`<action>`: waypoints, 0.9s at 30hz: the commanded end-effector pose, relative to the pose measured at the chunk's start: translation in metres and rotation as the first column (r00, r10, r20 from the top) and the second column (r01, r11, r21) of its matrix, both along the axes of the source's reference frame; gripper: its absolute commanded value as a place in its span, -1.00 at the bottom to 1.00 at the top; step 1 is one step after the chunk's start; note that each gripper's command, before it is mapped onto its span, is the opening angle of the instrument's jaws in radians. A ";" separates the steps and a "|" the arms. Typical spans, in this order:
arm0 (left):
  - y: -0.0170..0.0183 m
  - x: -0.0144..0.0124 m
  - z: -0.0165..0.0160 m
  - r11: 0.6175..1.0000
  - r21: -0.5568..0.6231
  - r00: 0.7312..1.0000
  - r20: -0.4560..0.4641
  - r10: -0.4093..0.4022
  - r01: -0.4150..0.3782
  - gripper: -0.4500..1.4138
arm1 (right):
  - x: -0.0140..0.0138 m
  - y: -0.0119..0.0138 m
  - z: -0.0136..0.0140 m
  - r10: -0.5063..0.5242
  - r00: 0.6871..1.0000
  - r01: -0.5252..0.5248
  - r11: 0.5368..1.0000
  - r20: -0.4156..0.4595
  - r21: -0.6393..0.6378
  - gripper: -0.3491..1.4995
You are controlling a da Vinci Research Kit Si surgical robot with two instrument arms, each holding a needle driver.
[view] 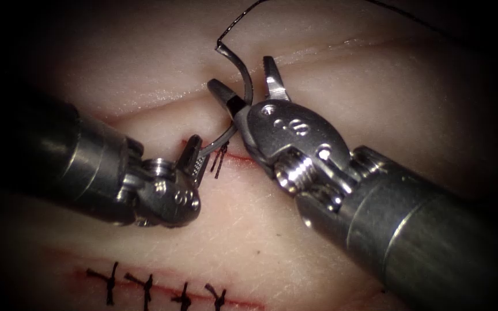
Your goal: Wound Closure
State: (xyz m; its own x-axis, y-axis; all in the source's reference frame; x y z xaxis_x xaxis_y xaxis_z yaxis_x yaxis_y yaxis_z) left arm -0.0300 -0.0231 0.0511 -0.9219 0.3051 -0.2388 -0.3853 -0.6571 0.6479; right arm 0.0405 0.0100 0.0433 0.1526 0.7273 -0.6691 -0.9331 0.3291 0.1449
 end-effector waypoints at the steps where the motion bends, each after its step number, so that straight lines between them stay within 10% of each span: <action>1: -0.0006 -0.0002 0.0006 1.000 -0.001 1.000 -0.001 0.000 0.000 -1.00 | 0.0008 0.0001 0.0007 -0.002 1.000 0.002 1.000 0.000 -0.001 0.62; 4: -0.0006 -0.0001 0.0005 1.000 -0.003 1.000 0.000 0.000 0.000 -1.00 | 0.0007 0.0001 0.0011 -0.003 1.000 0.003 1.000 0.003 -0.001 0.13; 5: -0.0006 -0.0001 0.0005 1.000 -0.008 1.000 -0.003 0.002 -0.002 -1.00 | 0.0007 -0.0001 0.0012 -0.003 1.000 0.004 1.000 0.002 -0.003 -0.94; 8: -0.0005 -0.0001 0.0005 1.000 -0.011 1.000 -0.006 0.005 -0.005 -1.00 | 0.0007 -0.0004 0.0010 0.011 1.000 -0.011 1.000 0.013 -0.001 -1.00; 11: -0.0003 -0.0001 0.0005 1.000 -0.011 1.000 -0.021 0.021 -0.021 -0.40 | 0.0006 -0.0005 0.0007 0.041 0.999 -0.042 0.999 0.022 0.011 -1.00; 14: -0.0002 0.0000 0.0004 1.000 -0.009 0.999 -0.031 0.028 -0.028 -0.30 | 0.0005 -0.0004 0.0005 0.037 0.999 -0.038 0.999 0.018 0.012 -1.00; 15: -0.0002 0.0001 0.0004 1.000 -0.008 0.999 -0.035 0.024 -0.025 0.06 | 0.0003 -0.0003 0.0004 0.032 0.999 -0.032 0.999 0.012 0.013 -1.00; 18: 0.0000 0.0002 0.0003 1.000 -0.006 0.999 -0.035 0.024 -0.024 0.06 | 0.0000 -0.0003 0.0003 0.024 1.000 -0.025 1.000 -0.009 -0.004 -1.00; 19: 0.0007 0.0004 -0.0002 0.998 0.055 0.991 0.128 0.035 -0.043 0.68 | -0.0011 -0.0002 0.0003 0.005 0.998 -0.007 1.000 -0.061 -0.026 -1.00; 20: 0.0007 0.0004 -0.0002 0.998 0.055 0.991 0.128 0.035 -0.043 0.68 | -0.0011 -0.0002 0.0003 0.005 0.998 -0.007 1.000 -0.061 -0.026 -1.00; 27: 0.0009 0.0010 -0.0038 0.952 0.259 0.800 0.600 -0.026 -0.162 0.89 | -0.0063 -0.0004 0.0005 -0.117 0.965 0.100 0.992 -0.236 -0.081 -1.00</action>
State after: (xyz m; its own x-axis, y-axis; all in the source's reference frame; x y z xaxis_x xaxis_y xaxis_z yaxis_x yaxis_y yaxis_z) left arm -0.0285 -0.0216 0.0457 -0.5918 0.4064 -0.6962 -0.5744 -0.8185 0.0105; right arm 0.0331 0.0096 0.0431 0.0691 0.6480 -0.7585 -0.8055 0.4848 0.3408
